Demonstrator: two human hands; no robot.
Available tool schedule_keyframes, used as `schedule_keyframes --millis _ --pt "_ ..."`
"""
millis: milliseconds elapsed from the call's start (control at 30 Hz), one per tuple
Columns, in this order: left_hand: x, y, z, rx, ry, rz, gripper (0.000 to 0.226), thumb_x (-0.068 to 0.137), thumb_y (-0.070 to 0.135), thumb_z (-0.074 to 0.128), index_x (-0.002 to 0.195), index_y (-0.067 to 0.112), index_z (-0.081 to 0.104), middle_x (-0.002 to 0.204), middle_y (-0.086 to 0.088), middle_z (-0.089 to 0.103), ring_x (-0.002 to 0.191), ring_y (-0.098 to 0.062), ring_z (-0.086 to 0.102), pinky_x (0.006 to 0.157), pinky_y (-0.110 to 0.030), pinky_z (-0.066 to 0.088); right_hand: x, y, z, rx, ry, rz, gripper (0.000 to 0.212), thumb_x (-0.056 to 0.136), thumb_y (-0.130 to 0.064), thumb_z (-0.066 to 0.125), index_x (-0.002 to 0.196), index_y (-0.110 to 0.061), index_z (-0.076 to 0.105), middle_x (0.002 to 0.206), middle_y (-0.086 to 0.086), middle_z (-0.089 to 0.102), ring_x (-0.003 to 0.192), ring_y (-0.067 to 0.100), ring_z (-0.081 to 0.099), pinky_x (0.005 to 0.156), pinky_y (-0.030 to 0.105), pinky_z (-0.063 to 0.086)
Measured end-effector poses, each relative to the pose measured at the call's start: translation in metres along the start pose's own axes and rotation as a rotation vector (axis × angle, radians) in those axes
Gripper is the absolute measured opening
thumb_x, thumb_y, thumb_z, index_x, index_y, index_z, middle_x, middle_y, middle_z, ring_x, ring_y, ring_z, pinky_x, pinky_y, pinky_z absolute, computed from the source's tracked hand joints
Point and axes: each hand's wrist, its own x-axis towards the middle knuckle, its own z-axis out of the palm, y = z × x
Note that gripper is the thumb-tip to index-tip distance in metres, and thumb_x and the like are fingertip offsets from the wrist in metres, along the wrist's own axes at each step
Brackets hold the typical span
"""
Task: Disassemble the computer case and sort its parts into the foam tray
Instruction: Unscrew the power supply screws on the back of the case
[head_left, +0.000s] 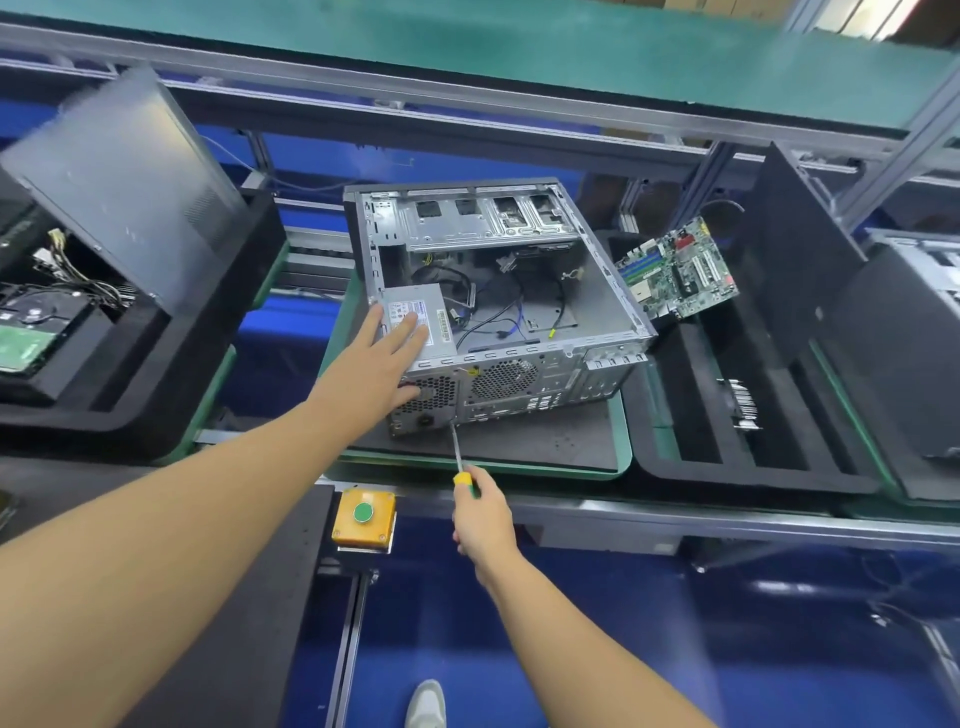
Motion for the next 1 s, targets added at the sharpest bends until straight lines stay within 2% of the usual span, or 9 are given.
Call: schedule_keyframes --millis 333,433,500,567,633,733,800,900,1000 --pt "-0.001 0.002 0.000 0.099 0.010 0.021 0.078 0.102 0.055 0.031 0.157 0.004 0.007 0.165 -0.015 0.012 0.151 -0.034 0.014 0.123 -0.052 0.005 0.002 0.002 0.001 0.030 0.006 0.004 0.031 0.105 -0.037 0.039 0.134 -0.045 0.050 0.095 0.001 0.056 0.078 0.019 0.050 0.063 0.034 0.043" --pt "-0.002 0.003 0.000 0.102 0.012 0.022 0.078 0.102 0.055 0.031 0.157 0.004 0.006 0.165 -0.015 0.012 0.151 -0.033 0.014 0.123 -0.052 0.006 0.003 -0.002 0.000 0.078 0.004 0.045 0.030 0.105 -0.032 0.040 0.129 -0.045 0.053 0.084 0.002 0.056 0.066 0.018 0.046 0.051 0.028 0.040" --pt "-0.002 0.004 0.000 0.106 0.015 0.020 0.078 0.103 0.055 0.031 0.157 0.004 0.007 0.165 -0.014 0.012 0.152 -0.032 0.012 0.123 -0.053 0.005 0.002 -0.005 -0.003 0.072 0.003 0.054 0.029 0.104 -0.031 0.040 0.127 -0.043 0.053 0.081 0.001 0.058 0.064 0.018 0.046 0.049 0.027 0.039" --pt "-0.002 0.005 0.000 0.103 0.021 0.008 0.078 0.103 0.055 0.032 0.157 0.005 0.008 0.165 -0.014 0.013 0.152 -0.033 0.012 0.123 -0.052 0.004 0.003 -0.005 -0.007 -0.066 0.019 0.028 0.026 0.103 -0.036 0.040 0.126 -0.036 0.053 0.089 -0.001 0.061 0.070 0.017 0.053 0.057 0.030 0.044" --pt "-0.003 0.005 0.000 0.095 0.029 -0.001 0.077 0.102 0.055 0.033 0.157 0.006 0.010 0.165 -0.014 0.015 0.152 -0.033 0.012 0.123 -0.052 0.004 0.003 -0.006 -0.011 -0.207 0.031 0.033 0.022 0.103 -0.040 0.040 0.115 -0.025 0.052 0.093 -0.002 0.060 0.076 0.017 0.056 0.063 0.031 0.044" --pt "-0.003 0.005 0.000 0.110 0.034 -0.002 0.077 0.102 0.055 0.034 0.157 0.006 0.012 0.164 -0.013 0.016 0.152 -0.032 0.013 0.123 -0.052 0.006 0.005 -0.011 -0.015 -0.011 -0.036 0.205 0.023 0.100 -0.031 0.042 0.094 -0.013 0.055 0.081 0.001 0.054 0.069 0.020 0.047 0.062 0.031 0.036" --pt "-0.003 0.005 0.000 0.100 0.034 -0.003 0.077 0.102 0.055 0.035 0.157 0.006 0.012 0.164 -0.014 0.017 0.152 -0.032 0.014 0.123 -0.052 0.006 0.005 -0.011 -0.018 0.057 -0.098 0.257 0.026 0.096 -0.018 0.039 0.097 -0.009 0.063 0.083 0.003 0.061 0.069 0.020 0.051 0.065 0.032 0.039" --pt "-0.003 0.006 0.000 0.085 0.036 -0.006 0.077 0.102 0.054 0.036 0.157 0.006 0.013 0.164 -0.014 0.018 0.151 -0.034 0.015 0.123 -0.052 0.006 0.006 -0.004 -0.025 -0.075 -0.136 0.120 0.023 0.100 -0.018 0.041 0.106 -0.013 0.062 0.098 0.004 0.068 0.075 0.016 0.052 0.063 0.028 0.043" --pt "-0.003 0.006 0.000 0.090 0.032 -0.007 0.077 0.102 0.054 0.035 0.157 0.006 0.012 0.164 -0.014 0.017 0.151 -0.034 0.015 0.123 -0.053 0.007 0.010 0.003 -0.028 -0.097 -0.069 0.002 0.002 0.100 -0.018 0.051 0.099 -0.016 0.052 0.087 0.000 0.056 0.064 0.013 0.042 0.048 0.022 0.038"
